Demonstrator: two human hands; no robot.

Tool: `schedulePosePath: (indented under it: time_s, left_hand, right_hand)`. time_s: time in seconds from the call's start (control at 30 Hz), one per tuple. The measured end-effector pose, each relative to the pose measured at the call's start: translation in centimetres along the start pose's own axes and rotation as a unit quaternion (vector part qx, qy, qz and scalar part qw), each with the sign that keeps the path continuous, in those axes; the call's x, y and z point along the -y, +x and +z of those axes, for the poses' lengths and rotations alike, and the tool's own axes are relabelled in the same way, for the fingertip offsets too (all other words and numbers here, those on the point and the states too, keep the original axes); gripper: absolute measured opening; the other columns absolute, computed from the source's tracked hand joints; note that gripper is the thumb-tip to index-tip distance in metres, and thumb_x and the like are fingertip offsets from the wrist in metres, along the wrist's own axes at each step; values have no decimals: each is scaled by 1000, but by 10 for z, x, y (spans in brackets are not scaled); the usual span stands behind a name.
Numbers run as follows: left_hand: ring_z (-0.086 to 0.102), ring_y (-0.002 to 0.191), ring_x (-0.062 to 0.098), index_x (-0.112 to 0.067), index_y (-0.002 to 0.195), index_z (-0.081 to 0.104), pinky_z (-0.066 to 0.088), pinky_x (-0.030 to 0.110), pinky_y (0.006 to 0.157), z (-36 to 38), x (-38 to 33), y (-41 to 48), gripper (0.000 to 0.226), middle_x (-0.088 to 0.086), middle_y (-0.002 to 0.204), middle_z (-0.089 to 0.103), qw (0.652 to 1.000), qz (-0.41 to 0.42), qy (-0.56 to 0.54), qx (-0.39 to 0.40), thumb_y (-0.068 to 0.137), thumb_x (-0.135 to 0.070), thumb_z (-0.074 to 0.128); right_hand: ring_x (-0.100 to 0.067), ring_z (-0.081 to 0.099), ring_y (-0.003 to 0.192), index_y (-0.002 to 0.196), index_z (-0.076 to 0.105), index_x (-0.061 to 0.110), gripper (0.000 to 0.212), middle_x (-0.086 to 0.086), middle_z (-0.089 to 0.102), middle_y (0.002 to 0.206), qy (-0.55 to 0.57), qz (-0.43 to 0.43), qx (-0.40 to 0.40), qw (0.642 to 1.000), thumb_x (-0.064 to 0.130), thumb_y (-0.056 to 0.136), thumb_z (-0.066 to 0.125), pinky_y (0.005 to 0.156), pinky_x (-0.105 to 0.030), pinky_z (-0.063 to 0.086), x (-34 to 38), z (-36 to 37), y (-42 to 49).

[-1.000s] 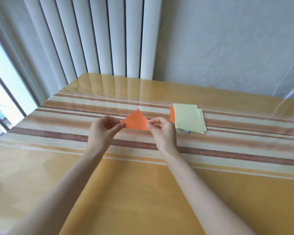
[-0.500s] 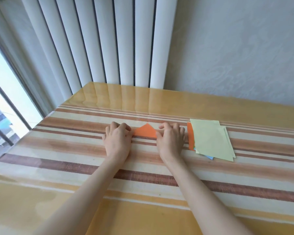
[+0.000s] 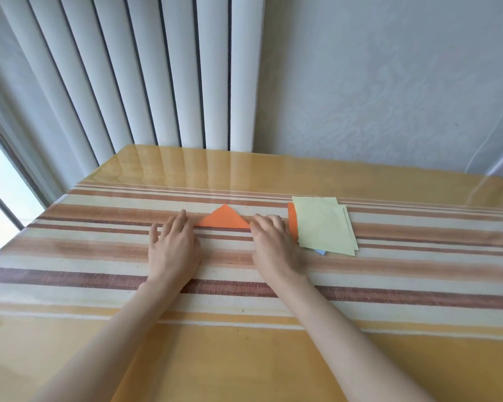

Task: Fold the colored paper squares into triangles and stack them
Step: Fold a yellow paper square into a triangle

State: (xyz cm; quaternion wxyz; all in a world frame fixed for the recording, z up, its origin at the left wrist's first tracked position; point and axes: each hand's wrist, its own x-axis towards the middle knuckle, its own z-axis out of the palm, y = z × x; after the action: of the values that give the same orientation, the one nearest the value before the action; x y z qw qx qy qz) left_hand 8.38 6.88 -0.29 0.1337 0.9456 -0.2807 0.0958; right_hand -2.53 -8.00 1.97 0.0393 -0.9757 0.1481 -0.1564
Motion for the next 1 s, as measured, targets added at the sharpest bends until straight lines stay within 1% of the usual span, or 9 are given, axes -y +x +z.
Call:
schedulePosePath:
  time_s: [0.1,0.2,0.27,0.37,0.47,0.57,0.67,0.87,1.0]
  left_hand:
    - [55,115,34,-6,117,63,35,50,101,-9,-7,-18,37,14,128,59,996,33,-20,-80,93,-19,38]
    - [62,95,31,-11,96,70,45,40,87,-24,-26,-51,42,9,112,65,988,115,-49,-87,87,-27,33]
    - [61,99,25,-16,98,70,47,36,88,-25,-42,-75,38,5,119,64,979,184,-72,-48,87,-30,36]
    - [50,119,17,-24,112,67,43,33,98,-13,-58,-102,39,0,134,57,967,236,-91,13,91,-38,37]
    - [50,126,18,-22,124,63,29,26,103,-4,-61,-110,52,-2,137,55,964,237,-112,51,98,-49,28]
    - [50,126,17,-22,126,62,27,25,103,-4,-61,-110,60,-3,136,56,961,246,-111,56,100,-53,18]
    - [50,126,18,-21,126,62,28,26,102,-5,-61,-111,52,-2,136,56,961,244,-114,60,98,-49,28]
    - [55,112,17,-16,119,65,32,25,98,-5,-62,-111,47,-2,127,60,967,222,-116,40,94,-43,36]
    - [54,109,13,-23,114,63,33,23,94,-12,-69,-124,39,-9,126,57,957,235,-162,40,92,-44,39]
  right_hand:
    - [-33,55,114,115,65,5,52,-12,60,126,44,19,-92,995,-17,69,60,96,-42,44,-34,-11,-24]
    - [-29,37,136,137,49,11,47,-8,43,147,31,93,-30,995,22,92,61,111,-38,28,-80,-22,-52]
    - [-19,17,145,149,30,17,65,-1,23,158,45,127,55,989,47,95,49,116,-32,12,-101,-25,-64]
    - [-14,23,143,147,36,20,61,1,29,155,65,129,57,988,52,95,46,117,-36,12,-105,-23,-70]
    - [-21,46,130,130,58,15,40,-5,53,139,17,93,4,996,37,97,52,112,-40,23,-102,-19,-70]
    - [-26,66,94,96,72,11,18,-6,72,99,-17,66,-57,996,26,91,65,90,-39,42,-102,-15,-71]
    - [-26,66,77,85,73,13,25,-3,72,86,-28,61,-51,996,37,87,65,77,-37,47,-101,-17,-75]
    - [-24,58,118,110,70,14,54,-6,66,120,-29,15,6,999,47,95,30,107,-42,35,-87,-24,-113]
    - [-25,53,126,115,68,15,54,-4,63,127,-46,-26,15,998,48,96,30,113,-39,19,-75,-32,-150]
